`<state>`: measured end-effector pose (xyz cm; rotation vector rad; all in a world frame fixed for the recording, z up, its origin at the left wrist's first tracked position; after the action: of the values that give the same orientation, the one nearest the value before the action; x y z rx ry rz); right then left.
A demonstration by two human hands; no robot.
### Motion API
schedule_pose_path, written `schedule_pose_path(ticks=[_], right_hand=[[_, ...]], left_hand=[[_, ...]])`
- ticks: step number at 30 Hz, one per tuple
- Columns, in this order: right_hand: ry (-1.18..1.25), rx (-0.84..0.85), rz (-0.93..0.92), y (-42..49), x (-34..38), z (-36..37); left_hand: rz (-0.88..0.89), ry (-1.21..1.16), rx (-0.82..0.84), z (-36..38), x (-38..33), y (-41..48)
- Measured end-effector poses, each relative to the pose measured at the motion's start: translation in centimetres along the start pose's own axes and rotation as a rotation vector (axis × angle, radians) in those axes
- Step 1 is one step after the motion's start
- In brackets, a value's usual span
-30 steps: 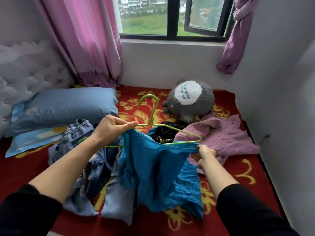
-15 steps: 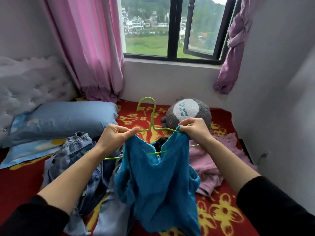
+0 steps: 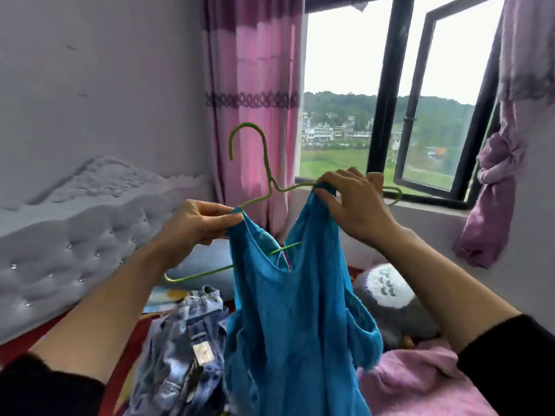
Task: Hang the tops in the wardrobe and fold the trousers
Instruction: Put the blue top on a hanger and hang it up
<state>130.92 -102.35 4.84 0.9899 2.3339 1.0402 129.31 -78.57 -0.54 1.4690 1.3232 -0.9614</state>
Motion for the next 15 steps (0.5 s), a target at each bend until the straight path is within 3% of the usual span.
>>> schedule_pose_path(ticks=[6, 15], right_hand=[[0.235, -0.205, -0.056, 5.3, 4.7, 0.1], [0.426, -0.291, -0.183, 14.3, 17.2, 4.0]], left_hand=[[0.029, 0.199, -0.349, -11.4, -2.0, -4.7], [0.107, 0.192, -0.836, -27.3, -2.0, -16.5]])
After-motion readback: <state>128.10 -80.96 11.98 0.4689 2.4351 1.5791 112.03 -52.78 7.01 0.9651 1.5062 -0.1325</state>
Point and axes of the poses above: each hand's wrist, its own y-axis towards the middle knuckle, its own z-axis out of the palm, x = y × z, the point moved 7 cm from there along y, towards the middle knuckle, and after that the axes turned 13 degrees about -z, right-handed, at the moved point
